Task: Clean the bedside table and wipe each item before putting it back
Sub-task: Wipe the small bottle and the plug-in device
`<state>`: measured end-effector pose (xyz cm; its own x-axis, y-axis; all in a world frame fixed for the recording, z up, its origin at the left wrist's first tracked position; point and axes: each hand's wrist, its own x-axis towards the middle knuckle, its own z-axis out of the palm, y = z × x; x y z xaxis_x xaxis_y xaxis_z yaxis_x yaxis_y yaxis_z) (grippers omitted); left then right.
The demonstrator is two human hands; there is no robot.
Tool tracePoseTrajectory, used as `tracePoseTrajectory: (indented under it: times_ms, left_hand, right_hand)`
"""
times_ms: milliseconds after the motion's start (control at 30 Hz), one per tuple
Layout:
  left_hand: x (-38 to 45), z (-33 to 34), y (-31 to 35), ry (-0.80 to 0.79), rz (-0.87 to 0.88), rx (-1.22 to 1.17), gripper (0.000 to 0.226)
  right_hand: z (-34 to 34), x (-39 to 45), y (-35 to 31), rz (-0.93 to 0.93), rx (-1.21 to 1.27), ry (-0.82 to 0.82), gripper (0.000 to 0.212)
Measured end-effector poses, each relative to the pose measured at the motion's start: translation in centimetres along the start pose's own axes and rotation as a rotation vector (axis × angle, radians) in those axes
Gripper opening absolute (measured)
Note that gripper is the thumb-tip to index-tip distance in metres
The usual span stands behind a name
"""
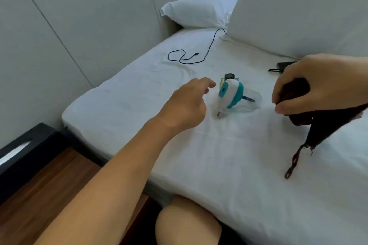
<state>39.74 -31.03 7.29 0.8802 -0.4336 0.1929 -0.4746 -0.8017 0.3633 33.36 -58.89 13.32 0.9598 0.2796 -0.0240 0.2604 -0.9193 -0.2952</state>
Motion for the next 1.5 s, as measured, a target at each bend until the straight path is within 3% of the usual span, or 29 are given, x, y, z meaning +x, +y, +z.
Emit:
tracePoseTrajectory:
  times_ms: [167,300,400,567,767,1000,1233,1500]
  left_hand:
    - [4.0,0.1,-0.3,-0.023,0.002,-0.029,0.049]
    - [6.9,-0.3,-1.1,-0.234,0.017,-0.174,0.083]
    - [8.9,-0.1,-1.2,-0.302,0.039,-0.185,0.090]
    - [10.7,1.1,-1.0,-0.331,0.118,-0.139,0.053]
    - [9.0,-0.6,-2.4,-0.125,0.081,-0.188,0.036]
    - [0.6,-6.6,-3.8,0.061,-0.037,-0.179,0.042]
    - [-12.1,-11.8,-5.3,0.150,-0.165,-0.138,0.042]
    - [-29.2,-17.1,-6.8,0.254,-0.448,-0.084,0.040]
  right_hand:
    - [0.6,0.7,1.7,-0.004,0.040,0.073,0.028]
    - [1.2,1.1,1.6,-0.032,0.058,0.081,0.025]
    - [1.7,1.6,1.7,-0.064,0.062,0.091,0.029]
    - [2.4,2.0,1.6,-0.114,0.095,0.111,0.024]
    - [3.0,2.3,1.1,-0.148,0.100,0.131,0.026]
    - [3.5,1.9,-3.3,-0.260,0.084,0.169,0.030]
    - [3.6,2.2,-13.8,-0.518,0.164,0.097,0.022]
    - [6.8,3.0,-27.9,-0.842,0.126,0.000,0.023]
